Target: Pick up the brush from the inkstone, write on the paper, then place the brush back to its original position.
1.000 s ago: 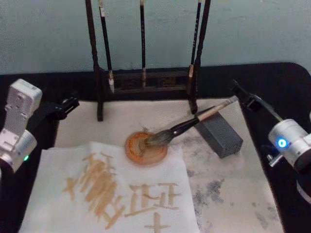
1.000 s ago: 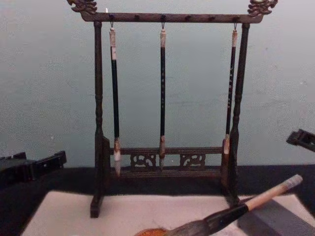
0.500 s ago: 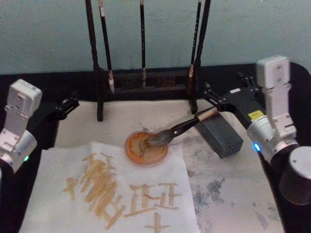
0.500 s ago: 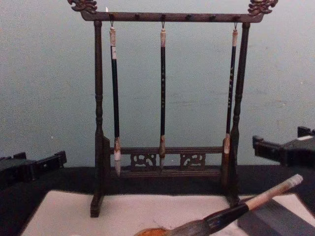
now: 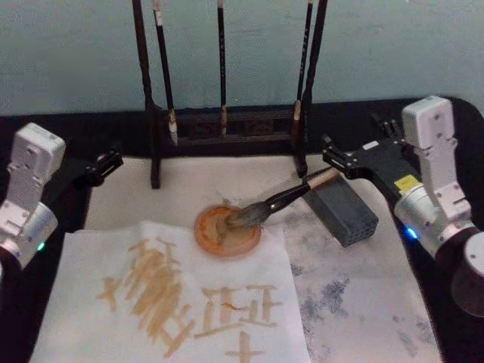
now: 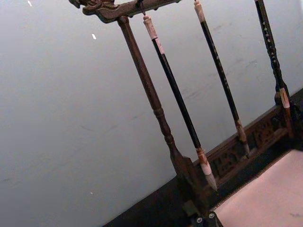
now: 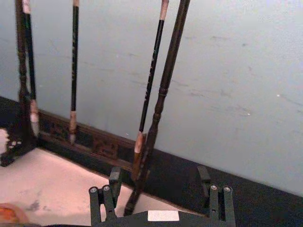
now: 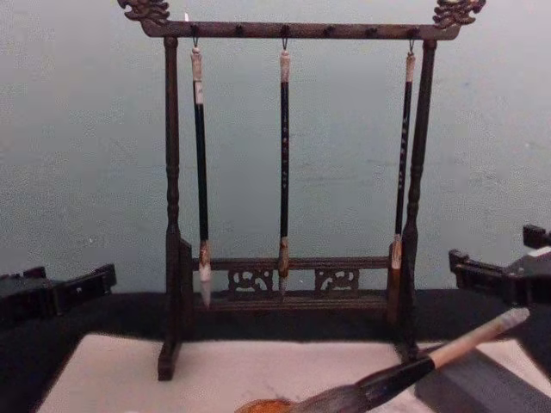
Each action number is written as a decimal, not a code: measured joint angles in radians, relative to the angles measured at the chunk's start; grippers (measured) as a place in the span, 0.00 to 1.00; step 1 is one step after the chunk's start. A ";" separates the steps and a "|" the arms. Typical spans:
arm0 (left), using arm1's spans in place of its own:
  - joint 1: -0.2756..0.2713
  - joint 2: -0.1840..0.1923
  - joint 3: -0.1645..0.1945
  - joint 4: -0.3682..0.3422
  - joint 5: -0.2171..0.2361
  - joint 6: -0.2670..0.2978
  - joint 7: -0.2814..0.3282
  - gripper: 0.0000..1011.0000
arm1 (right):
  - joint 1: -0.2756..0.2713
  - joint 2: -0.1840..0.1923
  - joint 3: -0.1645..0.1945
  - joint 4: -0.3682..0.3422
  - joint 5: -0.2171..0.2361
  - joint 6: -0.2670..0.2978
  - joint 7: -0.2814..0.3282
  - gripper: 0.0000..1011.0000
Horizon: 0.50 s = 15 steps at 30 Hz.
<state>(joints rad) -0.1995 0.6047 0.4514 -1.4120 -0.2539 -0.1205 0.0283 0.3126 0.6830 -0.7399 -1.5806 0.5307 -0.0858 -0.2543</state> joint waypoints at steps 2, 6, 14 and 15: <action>0.000 0.000 0.000 0.000 0.000 0.000 0.000 0.99 | -0.004 0.005 0.005 0.002 0.011 -0.012 0.023 1.00; 0.000 0.000 0.000 0.000 0.000 0.000 0.000 0.99 | -0.012 0.008 0.019 0.011 0.031 -0.033 0.066 1.00; 0.000 0.000 0.000 0.000 0.000 0.000 0.000 0.99 | -0.010 -0.019 0.034 0.049 0.035 -0.048 0.094 1.00; 0.000 0.000 0.000 0.000 0.000 0.000 0.000 0.99 | -0.008 -0.026 0.038 0.057 0.035 -0.050 0.098 1.00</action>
<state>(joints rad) -0.1995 0.6047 0.4514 -1.4120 -0.2539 -0.1205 0.0283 0.3048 0.6568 -0.7015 -1.5232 0.5660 -0.1354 -0.1562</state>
